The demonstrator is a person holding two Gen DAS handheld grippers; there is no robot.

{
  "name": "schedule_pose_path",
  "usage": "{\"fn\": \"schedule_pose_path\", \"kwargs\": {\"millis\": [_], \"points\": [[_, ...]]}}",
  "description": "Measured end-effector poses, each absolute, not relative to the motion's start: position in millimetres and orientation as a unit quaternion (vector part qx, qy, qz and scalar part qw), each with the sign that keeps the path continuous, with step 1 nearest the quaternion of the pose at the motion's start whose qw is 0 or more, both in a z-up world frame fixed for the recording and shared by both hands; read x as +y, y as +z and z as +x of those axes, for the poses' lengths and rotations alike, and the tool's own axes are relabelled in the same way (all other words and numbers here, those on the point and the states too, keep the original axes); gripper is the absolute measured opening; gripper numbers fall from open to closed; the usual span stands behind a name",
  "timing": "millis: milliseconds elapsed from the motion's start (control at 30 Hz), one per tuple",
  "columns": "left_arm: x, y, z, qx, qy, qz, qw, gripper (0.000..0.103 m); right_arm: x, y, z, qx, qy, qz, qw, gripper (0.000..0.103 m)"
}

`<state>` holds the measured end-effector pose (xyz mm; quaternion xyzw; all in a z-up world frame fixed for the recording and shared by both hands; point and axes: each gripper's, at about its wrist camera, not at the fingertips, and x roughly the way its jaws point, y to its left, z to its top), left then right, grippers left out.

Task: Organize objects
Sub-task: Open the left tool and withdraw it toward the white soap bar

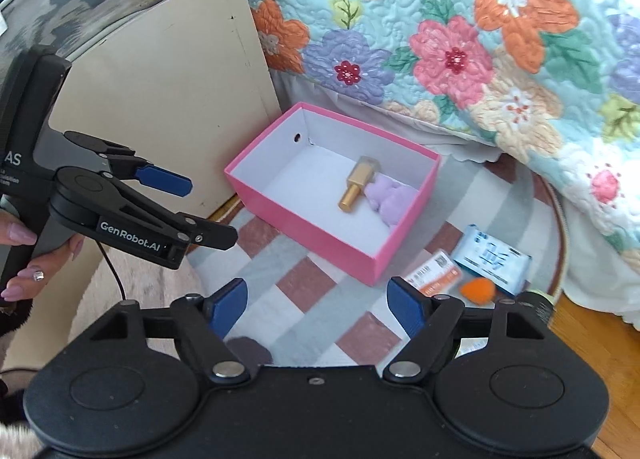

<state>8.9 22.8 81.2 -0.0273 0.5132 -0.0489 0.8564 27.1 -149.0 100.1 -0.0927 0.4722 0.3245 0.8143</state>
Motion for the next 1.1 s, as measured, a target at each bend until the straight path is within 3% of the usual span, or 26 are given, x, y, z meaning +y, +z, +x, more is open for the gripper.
{"fn": "schedule_pose_path", "kwargs": {"millis": [133,400,733,933,1100], "points": [[7.7,74.1,-1.7,0.517,-0.055,-0.006,0.854,0.094,-166.9,99.5,13.8,0.475,0.316,-0.094,0.816,0.086],[-19.1,56.1,-9.6,0.519,-0.085,-0.004,0.85,0.096,-213.5,77.3,-4.2,0.498,0.289,-0.064,0.815,0.087],[-63.8,15.0,35.3,0.524,-0.145,-0.031,0.839,0.096,-279.7,10.1,-6.6,0.495,0.254,0.043,0.83,0.086],[-114.0,-23.6,70.0,0.509,-0.202,-0.006,0.837,0.093,-304.1,-43.6,2.2,0.47,0.191,0.074,0.859,0.086],[-151.1,-74.4,101.8,0.532,-0.233,-0.005,0.814,0.083,-316.4,-86.6,10.3,0.455,0.152,0.101,0.872,0.086]]}}
